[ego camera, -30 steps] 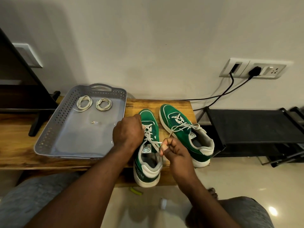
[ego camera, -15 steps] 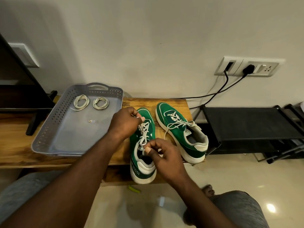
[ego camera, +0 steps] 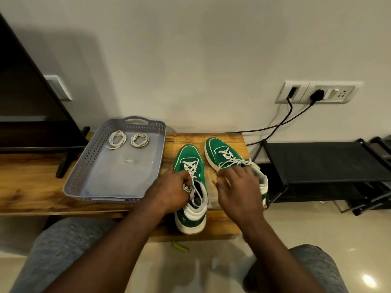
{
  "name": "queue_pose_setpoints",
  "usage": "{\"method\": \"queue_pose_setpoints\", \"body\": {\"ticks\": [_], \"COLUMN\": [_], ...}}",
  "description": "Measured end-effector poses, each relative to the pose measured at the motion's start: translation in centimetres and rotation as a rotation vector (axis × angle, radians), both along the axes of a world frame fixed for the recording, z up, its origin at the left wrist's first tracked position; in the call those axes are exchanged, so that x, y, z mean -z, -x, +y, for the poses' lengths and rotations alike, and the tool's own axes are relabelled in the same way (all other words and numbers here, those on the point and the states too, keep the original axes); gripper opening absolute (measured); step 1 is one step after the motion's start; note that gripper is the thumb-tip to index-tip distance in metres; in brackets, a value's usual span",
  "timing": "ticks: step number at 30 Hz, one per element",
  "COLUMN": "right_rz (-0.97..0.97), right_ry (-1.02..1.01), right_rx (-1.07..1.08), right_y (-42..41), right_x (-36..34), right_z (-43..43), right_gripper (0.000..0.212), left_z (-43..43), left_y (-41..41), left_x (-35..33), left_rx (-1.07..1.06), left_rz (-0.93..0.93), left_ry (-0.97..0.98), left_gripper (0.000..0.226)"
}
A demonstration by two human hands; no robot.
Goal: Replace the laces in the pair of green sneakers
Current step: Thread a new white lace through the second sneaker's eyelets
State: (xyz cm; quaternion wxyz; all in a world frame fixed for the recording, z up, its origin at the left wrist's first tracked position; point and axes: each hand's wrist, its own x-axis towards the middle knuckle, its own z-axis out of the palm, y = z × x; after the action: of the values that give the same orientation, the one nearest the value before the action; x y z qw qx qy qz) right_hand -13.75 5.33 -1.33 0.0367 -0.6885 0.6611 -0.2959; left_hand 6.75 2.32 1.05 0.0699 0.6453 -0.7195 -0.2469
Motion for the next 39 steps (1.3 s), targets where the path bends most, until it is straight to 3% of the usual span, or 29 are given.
{"method": "queue_pose_setpoints", "body": {"ticks": [4,6,9,17,22,25,39], "right_rz": [0.178,0.242,0.177,0.17,0.214,0.234,0.243], "right_ry": [-0.211,-0.349,-0.428,-0.259,-0.152,-0.093,-0.165], "right_rx": [0.28,0.284,0.216,0.165,0.168,0.117,0.055], "right_y": [3.9,5.3,5.4,2.6,0.9,0.3,0.8], "right_x": [-1.1,-0.7,0.5,2.5,3.2,3.8,3.1], "right_z": [0.0,0.1,0.2,-0.7,-1.6,-1.9,-0.6], "right_gripper": [0.056,0.058,0.051,0.043,0.057,0.053,0.056], "left_z": [0.1,-0.1,-1.0,-3.8,-4.8,-5.0,-4.4], "left_y": [0.5,0.7,0.9,1.5,1.3,1.3,1.1], "left_x": [0.0,0.3,0.7,1.4,1.5,1.8,2.3], "left_rx": [0.004,-0.022,-0.07,-0.134,-0.132,-0.136,-0.101], "left_rz": [-0.081,-0.079,-0.045,-0.042,-0.02,-0.018,-0.016], "left_ry": [0.009,0.038,0.066,0.12,0.131,0.134,0.162], "left_gripper": [0.044,0.049,0.053,0.054,0.053,0.054,0.055]}}
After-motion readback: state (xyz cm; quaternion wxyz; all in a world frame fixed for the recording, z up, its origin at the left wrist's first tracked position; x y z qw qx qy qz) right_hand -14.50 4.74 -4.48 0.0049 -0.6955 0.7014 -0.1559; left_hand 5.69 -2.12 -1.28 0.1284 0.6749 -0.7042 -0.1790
